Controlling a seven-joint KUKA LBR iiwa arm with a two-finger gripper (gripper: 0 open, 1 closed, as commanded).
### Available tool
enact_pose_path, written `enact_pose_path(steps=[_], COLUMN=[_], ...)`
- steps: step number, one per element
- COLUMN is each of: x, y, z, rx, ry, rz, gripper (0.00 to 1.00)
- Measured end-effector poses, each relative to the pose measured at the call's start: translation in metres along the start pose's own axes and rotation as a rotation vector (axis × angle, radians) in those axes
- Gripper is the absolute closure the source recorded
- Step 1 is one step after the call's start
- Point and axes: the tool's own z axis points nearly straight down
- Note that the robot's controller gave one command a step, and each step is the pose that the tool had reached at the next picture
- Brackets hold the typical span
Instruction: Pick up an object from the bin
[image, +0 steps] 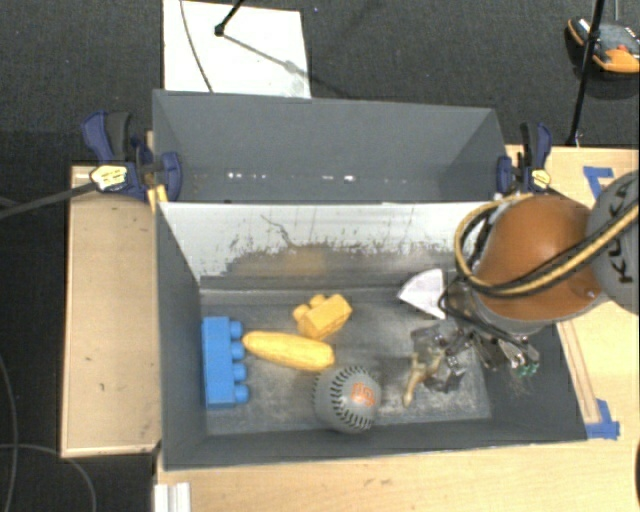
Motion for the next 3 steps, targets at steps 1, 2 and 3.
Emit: enact_pose_path(steps=[1,2,3], x=[0.0196,0.0196,0.0196], y=[0.0032,0.0032,0.0033], z=[-0.0824,-0.0824,-0.0824], rx=[0.002,0.002,0.002], ry=[-0.004,-0.004,-0.004], rz=[0.027,0.029,0.03], gripper=[1.0,0.0,0.0])
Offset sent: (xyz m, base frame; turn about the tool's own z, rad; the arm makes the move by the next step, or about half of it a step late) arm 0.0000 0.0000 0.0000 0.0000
